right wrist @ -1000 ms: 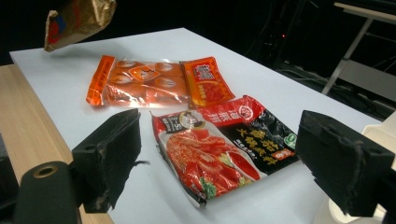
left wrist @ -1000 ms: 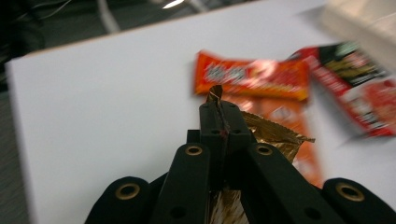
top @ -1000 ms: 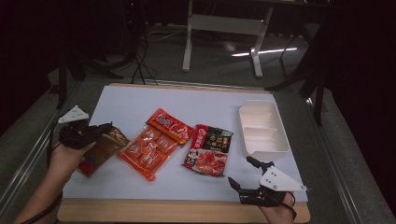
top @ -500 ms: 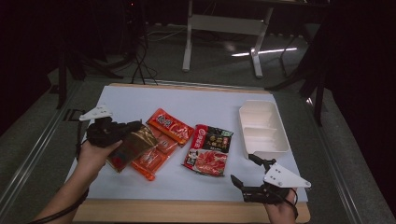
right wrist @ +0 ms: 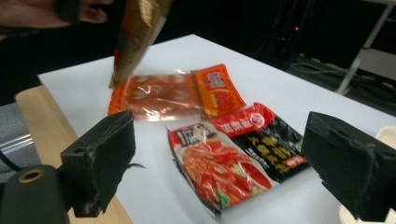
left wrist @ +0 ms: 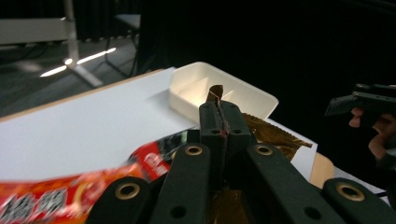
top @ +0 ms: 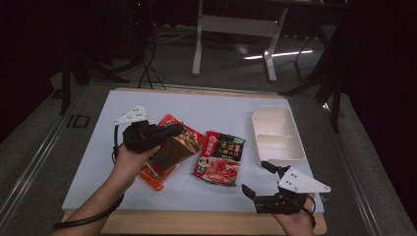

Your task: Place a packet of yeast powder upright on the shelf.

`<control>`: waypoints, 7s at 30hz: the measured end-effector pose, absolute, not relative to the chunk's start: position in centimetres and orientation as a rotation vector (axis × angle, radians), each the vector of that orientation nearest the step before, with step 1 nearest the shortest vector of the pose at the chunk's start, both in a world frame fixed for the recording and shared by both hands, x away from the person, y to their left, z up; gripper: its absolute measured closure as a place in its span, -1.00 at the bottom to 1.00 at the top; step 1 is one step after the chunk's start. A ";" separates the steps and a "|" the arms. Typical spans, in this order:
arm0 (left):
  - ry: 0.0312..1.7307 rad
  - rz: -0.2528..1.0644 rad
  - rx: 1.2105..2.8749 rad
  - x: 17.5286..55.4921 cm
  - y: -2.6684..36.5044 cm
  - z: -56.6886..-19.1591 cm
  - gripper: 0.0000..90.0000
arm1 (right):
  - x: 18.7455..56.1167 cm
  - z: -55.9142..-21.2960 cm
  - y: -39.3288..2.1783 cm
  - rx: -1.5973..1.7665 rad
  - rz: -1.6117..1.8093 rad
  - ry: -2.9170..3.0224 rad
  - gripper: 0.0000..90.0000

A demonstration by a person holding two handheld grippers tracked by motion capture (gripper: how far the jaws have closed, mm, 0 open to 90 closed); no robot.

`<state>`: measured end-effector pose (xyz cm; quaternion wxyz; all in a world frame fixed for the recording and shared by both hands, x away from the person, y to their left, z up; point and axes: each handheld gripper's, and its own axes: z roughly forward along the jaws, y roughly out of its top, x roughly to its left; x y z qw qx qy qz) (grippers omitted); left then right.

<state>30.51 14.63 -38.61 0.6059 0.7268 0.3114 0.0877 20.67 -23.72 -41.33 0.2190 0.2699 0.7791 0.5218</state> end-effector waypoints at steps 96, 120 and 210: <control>0.614 0.355 1.685 25.8 17.7 -44.3 -0.95 | 32.7 -31.8 -28.3 0.666 1.428 2.220 0.93; 0.747 0.383 1.666 24.5 20.5 -48.9 -0.95 | 39.4 -31.7 -32.7 0.827 1.350 2.139 0.93; 0.806 0.330 1.598 24.0 21.8 -50.0 -0.95 | 51.6 -41.6 -33.2 0.921 1.315 2.272 0.93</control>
